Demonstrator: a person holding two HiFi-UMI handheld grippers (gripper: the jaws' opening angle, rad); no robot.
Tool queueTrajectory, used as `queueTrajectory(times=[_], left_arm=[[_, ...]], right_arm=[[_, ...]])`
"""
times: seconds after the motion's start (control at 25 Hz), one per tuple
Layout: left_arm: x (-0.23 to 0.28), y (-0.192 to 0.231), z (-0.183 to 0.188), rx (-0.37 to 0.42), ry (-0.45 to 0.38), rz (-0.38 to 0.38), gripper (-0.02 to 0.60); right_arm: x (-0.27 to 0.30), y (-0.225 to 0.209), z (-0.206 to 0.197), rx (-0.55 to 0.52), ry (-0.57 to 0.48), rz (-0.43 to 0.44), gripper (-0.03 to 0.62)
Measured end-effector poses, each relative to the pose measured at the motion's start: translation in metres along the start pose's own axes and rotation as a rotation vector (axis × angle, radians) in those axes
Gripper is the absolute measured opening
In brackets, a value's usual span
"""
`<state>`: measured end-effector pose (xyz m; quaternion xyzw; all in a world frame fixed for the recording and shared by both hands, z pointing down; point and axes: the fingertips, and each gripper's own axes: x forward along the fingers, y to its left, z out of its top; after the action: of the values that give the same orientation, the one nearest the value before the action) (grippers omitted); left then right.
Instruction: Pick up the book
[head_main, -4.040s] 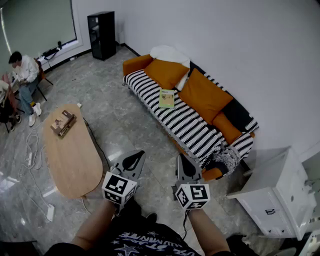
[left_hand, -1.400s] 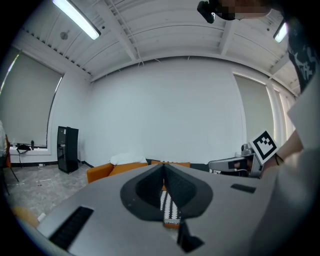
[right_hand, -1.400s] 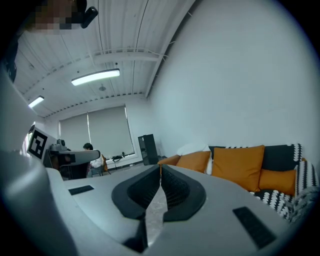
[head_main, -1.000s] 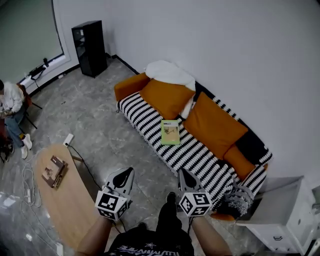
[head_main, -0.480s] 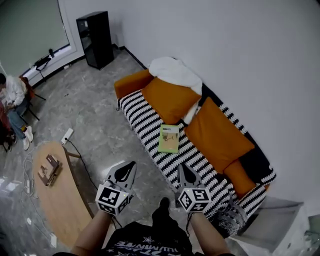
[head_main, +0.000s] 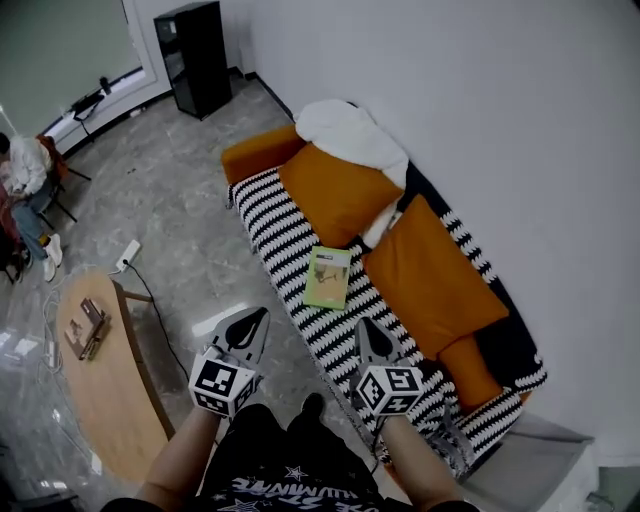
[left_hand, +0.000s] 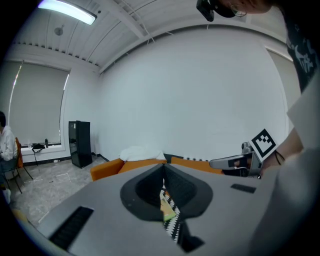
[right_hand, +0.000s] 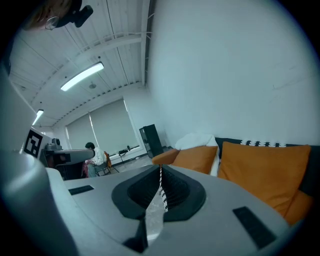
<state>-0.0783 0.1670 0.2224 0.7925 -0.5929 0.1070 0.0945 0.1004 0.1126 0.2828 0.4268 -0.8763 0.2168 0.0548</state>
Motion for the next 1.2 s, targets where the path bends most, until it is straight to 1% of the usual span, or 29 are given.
queueTrajectory(times=[0.08, 0.2, 0.28, 0.44, 0.56, 0.72, 0.88, 1.0, 1.2], left_arm=[[0.008, 0.007, -0.002, 0.003, 0.005, 0.019, 0.008], [0.020, 0.025, -0.007, 0.011, -0.005, 0.071, 0.009], [0.034, 0.037, -0.012, 0.007, -0.001, 0.074, 0.009], [0.071, 0.051, -0.015, -0.007, 0.014, 0.024, 0.009], [0.108, 0.063, -0.018, -0.018, 0.029, -0.033, 0.009], [0.163, 0.076, -0.020, 0.011, 0.069, -0.127, 0.009], [0.211, 0.088, -0.030, 0.035, 0.102, -0.198, 0.009], [0.243, 0.099, -0.047, 0.039, 0.125, -0.222, 0.009], [0.295, 0.115, -0.097, 0.036, 0.197, -0.239, 0.009]], right_arm=[[0.012, -0.008, -0.002, 0.003, 0.015, 0.000, 0.025], [0.030, -0.020, -0.007, 0.029, 0.032, -0.009, 0.025], [0.043, -0.028, -0.010, 0.052, 0.039, -0.019, 0.025], [0.069, -0.040, -0.007, 0.069, 0.052, -0.055, 0.025], [0.094, -0.051, -0.003, 0.066, 0.054, -0.089, 0.025], [0.133, -0.065, 0.003, 0.051, 0.070, -0.135, 0.025], [0.169, -0.081, 0.002, 0.058, 0.074, -0.172, 0.025], [0.195, -0.097, -0.012, 0.052, 0.099, -0.203, 0.025], [0.235, -0.133, -0.058, 0.080, 0.149, -0.237, 0.025]])
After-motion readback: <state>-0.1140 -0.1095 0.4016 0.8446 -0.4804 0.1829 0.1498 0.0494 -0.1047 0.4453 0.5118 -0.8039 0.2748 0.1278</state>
